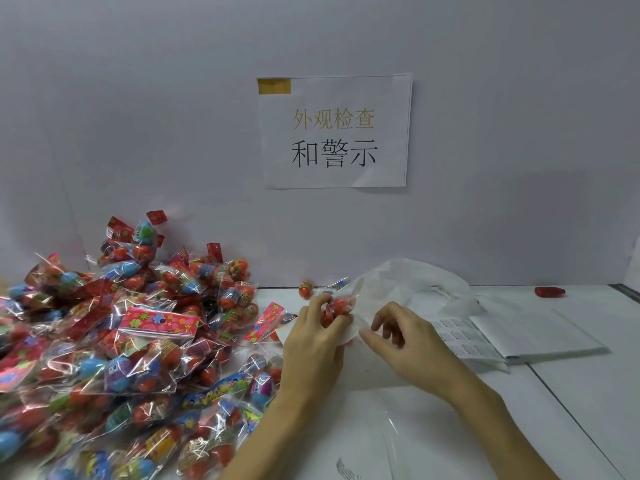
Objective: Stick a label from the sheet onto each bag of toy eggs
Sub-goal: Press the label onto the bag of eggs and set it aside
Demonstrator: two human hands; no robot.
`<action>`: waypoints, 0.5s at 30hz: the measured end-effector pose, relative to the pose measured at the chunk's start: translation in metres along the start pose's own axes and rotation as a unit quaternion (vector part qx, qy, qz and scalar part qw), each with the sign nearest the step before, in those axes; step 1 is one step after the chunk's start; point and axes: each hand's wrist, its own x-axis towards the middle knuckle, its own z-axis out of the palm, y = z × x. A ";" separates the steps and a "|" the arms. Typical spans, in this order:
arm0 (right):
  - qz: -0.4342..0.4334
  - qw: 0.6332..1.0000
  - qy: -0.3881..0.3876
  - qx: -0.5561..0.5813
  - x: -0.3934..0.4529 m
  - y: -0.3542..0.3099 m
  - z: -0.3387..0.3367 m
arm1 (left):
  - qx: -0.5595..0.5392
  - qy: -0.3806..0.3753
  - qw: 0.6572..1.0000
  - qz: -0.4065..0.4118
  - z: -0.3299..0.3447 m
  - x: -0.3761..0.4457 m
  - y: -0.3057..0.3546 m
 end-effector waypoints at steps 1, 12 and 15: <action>0.010 1.000 0.000 -0.003 0.000 -0.001 0.002 | -0.004 0.000 1.000 -0.002 0.000 0.000 0.000; -0.031 0.999 -0.037 -0.017 0.001 0.006 0.007 | -0.044 -0.032 0.998 -0.013 0.005 -0.005 0.000; -0.030 0.998 -0.049 -0.017 0.001 0.005 0.006 | -0.037 -0.039 0.998 -0.012 0.005 -0.005 -0.001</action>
